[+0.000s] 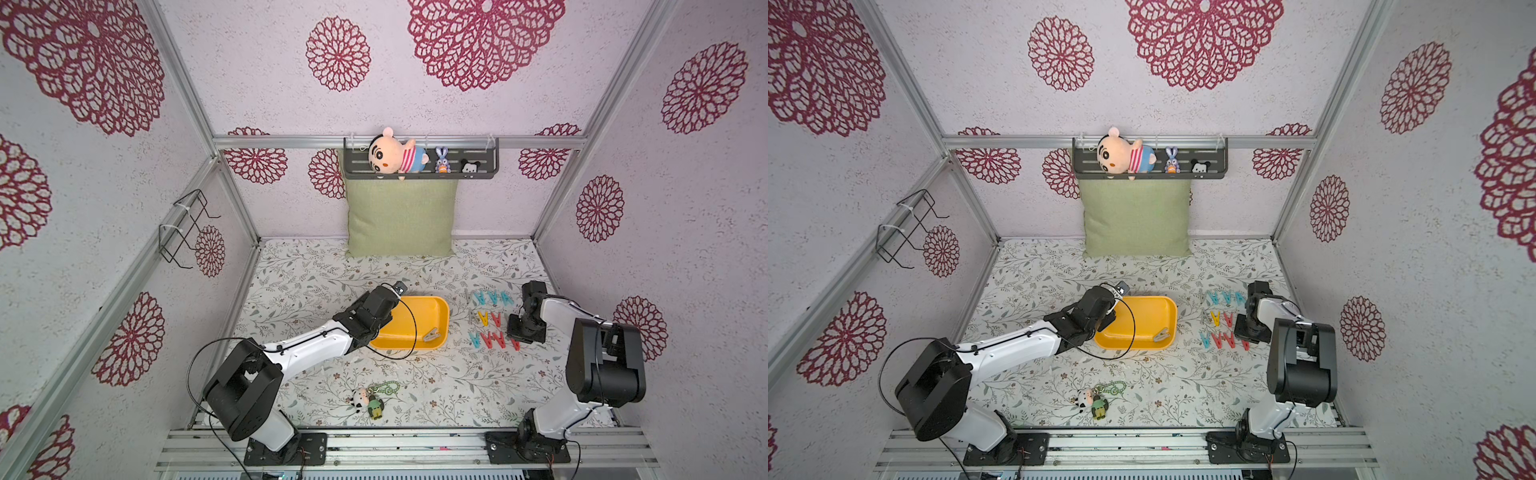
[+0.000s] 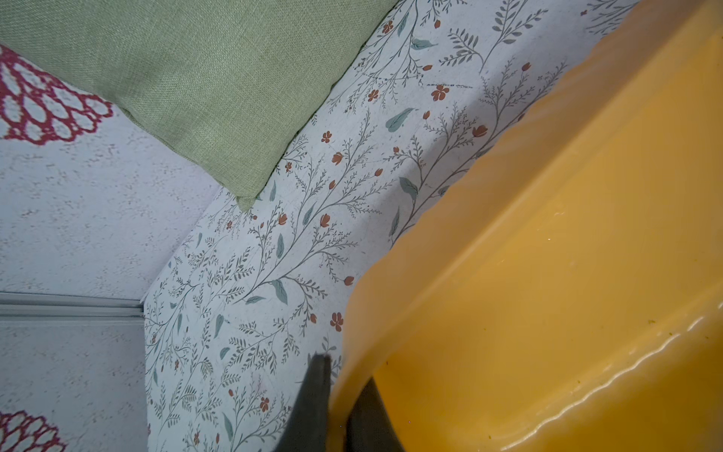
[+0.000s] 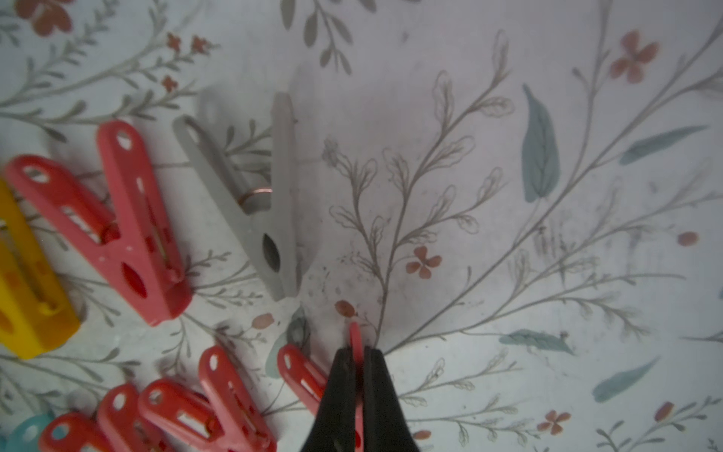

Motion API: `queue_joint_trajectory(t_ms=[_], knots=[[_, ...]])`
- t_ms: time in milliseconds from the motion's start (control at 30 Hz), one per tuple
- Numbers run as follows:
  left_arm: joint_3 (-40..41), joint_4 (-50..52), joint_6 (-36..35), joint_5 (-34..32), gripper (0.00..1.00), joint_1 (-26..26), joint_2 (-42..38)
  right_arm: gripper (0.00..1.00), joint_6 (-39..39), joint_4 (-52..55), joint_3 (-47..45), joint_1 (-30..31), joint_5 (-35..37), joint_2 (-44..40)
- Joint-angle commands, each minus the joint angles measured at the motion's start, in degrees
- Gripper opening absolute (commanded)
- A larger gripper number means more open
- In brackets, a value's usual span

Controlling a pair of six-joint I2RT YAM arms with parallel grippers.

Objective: Take the clothespins out of the storage box
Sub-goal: Place the clothespin at the center of the board.

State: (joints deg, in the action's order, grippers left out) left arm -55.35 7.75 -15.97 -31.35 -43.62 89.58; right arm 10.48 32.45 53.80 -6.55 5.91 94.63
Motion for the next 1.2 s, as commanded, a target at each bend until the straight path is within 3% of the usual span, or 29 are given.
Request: queue_joint_trajectory(t_ms=[0,467,800,1167], knots=[[-0.5,3.7,-1.7,0.2,0.0,-0.1,0.0,0.0,-1.0,-0.2,0.9,-0.1,0.1,0.6],[-0.5,3.7,-1.7,0.0,0.0,-0.2,0.0,0.0,-1.2,0.9,1.2,0.0,0.9,0.1],[-0.5,3.7,-1.7,0.1,0.0,-0.2,-0.1,0.2,-0.8,2.7,2.5,0.4,1.1,-3.0],[-0.4,3.8,-1.7,0.1,0.0,-0.1,0.0,0.31,2.1,9.3,8.5,3.7,3.0,-11.8]])
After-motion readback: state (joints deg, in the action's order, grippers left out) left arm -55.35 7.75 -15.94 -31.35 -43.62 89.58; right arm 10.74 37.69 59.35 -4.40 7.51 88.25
